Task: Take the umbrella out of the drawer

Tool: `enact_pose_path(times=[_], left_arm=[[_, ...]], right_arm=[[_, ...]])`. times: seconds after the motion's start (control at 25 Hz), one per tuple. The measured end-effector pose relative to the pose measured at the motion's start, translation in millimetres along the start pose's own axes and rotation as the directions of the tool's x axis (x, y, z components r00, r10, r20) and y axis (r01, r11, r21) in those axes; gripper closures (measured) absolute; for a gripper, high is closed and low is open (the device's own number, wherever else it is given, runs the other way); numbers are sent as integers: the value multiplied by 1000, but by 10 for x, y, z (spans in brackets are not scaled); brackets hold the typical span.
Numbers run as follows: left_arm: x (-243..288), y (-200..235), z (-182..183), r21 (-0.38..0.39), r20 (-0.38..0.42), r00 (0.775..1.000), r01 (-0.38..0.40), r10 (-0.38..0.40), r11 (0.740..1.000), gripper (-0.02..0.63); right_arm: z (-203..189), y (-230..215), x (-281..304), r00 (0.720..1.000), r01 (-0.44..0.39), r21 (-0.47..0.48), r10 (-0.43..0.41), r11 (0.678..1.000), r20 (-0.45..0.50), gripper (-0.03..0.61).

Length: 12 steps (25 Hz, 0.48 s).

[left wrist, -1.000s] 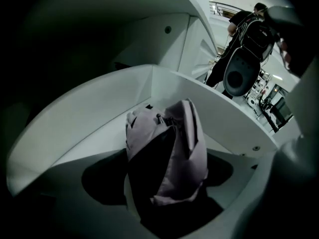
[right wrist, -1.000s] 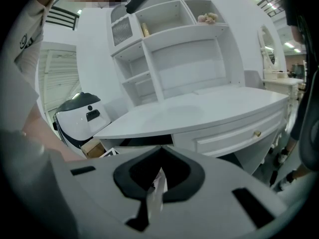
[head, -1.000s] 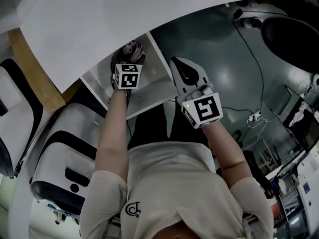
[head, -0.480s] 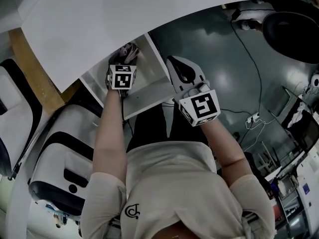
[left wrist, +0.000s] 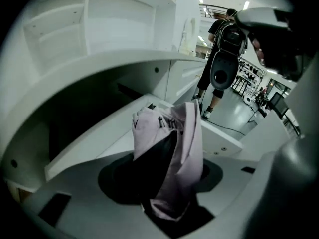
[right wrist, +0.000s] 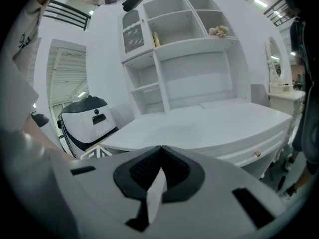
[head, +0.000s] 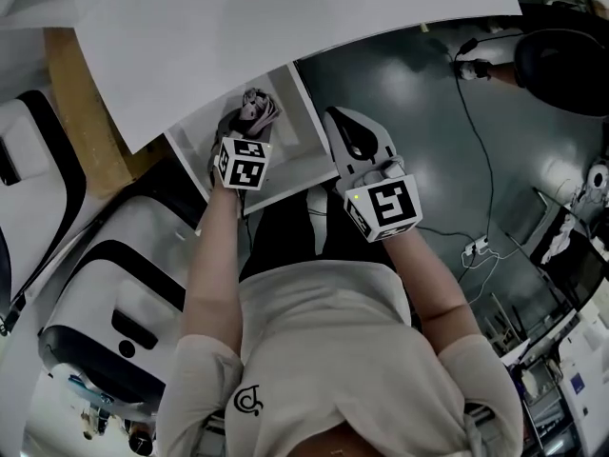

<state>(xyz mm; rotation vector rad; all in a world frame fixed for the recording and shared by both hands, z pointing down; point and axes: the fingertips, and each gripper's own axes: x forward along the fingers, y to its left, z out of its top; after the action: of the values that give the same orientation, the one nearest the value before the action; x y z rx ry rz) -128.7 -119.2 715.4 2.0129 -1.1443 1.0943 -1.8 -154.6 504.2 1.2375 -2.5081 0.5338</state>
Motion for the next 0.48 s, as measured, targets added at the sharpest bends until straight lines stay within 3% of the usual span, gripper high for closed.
enact_pose_path(times=[0.24,0.48], left_arm=[[-604,-82,436,45,166,985,-43,35,998,370],[-1420,-120,974,51,370,926,-100,75,994,370]], right_arm=[[258,167,-136,999,-19,-29,21,999,38,572],[559,373,-269,995,-46,-64,51,997,91,572]])
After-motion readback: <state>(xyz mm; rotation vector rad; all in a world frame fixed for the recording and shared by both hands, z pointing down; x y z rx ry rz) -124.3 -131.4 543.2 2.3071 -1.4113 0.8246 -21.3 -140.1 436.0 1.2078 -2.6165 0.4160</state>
